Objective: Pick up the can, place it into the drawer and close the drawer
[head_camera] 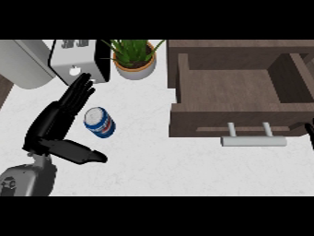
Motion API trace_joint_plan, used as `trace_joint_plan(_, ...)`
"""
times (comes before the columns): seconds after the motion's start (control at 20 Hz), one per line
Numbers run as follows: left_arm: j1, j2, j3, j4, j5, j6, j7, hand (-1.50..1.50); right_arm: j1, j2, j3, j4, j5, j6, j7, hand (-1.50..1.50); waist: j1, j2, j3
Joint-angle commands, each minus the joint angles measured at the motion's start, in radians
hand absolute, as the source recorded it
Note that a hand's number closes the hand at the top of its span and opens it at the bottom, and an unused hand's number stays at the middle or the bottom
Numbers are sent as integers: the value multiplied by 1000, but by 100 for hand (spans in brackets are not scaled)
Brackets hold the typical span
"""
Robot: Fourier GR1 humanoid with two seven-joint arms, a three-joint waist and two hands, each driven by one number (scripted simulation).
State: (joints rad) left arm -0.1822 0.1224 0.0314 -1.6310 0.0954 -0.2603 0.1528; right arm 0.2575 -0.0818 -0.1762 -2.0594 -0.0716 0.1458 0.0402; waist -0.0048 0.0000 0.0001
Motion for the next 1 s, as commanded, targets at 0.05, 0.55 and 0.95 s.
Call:
trace_joint_plan(0.05, -43, -1, 29, 177, -47, 0, -139, -150, 20, 2, -32, -16, -19, 23, -6, -150, -2, 0, 0)
trace_joint_plan(0.55, -7, 51, 83, 313, -66, -42, -289, -150, 26, 41, -11, 41, 43, 41, -73, -150, 0, 0, 0)
trace_joint_plan(0.95, -25, 88, 109, 412, -83, -73, -353, -150, -21, 54, -12, 80, 67, 32, -79, -150, 2, 0, 0)
